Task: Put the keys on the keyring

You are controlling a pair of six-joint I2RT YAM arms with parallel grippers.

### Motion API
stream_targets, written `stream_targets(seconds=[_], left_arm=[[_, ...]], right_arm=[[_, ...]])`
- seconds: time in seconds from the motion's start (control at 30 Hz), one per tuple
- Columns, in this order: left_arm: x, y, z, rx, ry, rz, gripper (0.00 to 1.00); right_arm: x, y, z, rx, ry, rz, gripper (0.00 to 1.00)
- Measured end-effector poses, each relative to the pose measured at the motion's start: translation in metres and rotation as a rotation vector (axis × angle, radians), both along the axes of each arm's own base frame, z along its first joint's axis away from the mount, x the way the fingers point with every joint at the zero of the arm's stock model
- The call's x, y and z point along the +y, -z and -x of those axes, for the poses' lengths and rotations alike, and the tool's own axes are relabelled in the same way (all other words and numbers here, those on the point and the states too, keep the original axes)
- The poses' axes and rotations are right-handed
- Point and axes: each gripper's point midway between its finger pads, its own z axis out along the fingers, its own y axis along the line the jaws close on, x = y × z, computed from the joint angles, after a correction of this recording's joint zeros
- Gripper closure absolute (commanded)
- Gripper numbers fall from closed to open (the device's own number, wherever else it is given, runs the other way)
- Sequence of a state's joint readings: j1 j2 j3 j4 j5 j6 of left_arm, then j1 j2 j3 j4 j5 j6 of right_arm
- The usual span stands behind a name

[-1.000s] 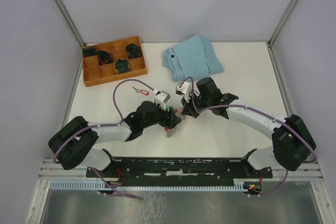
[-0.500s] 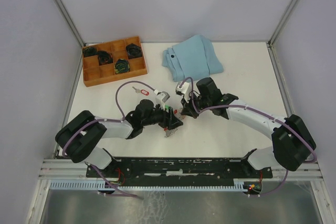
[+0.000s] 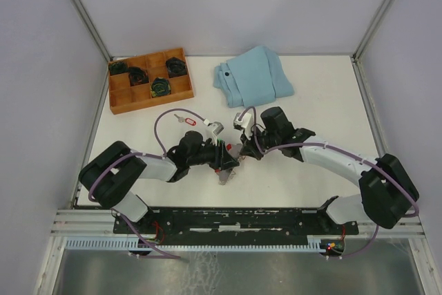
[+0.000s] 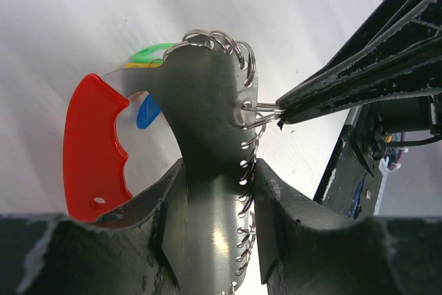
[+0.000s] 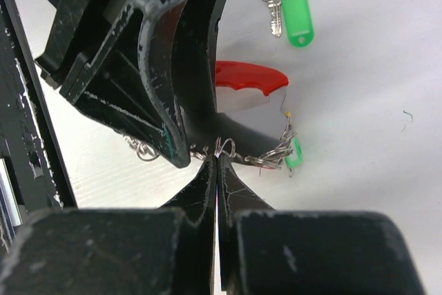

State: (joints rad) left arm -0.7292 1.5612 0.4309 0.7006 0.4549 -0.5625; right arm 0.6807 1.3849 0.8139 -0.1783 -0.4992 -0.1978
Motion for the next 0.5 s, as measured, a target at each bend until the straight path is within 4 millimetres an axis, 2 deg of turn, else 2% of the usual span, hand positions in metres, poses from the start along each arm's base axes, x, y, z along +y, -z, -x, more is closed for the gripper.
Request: stream_targets(seconds=[0.17, 0.3, 0.4, 0.5], left_arm=[[0.001, 0.001, 0.0, 0.005, -0.003, -0.004, 0.69], [0.001, 0.002, 0.0, 0.008, -0.004, -0.007, 0.71], [0.002, 0.003, 0.0, 0.012, -0.007, -0.013, 0.74], [0.004, 0.005, -0.001, 0.01, -0.017, -0.027, 0.75]], right_arm=[[-0.006, 0.006, 0.007, -0.001, 0.005, -0.001, 0.98], [-0.008, 0.009, 0.01, -0.003, 0.014, -0.012, 0.93], [-0.009, 0.012, 0.011, 0.003, 0.024, -0.015, 0.82], [-0.013, 0.015, 0.014, 0.018, 0.042, -0.011, 0.75]])
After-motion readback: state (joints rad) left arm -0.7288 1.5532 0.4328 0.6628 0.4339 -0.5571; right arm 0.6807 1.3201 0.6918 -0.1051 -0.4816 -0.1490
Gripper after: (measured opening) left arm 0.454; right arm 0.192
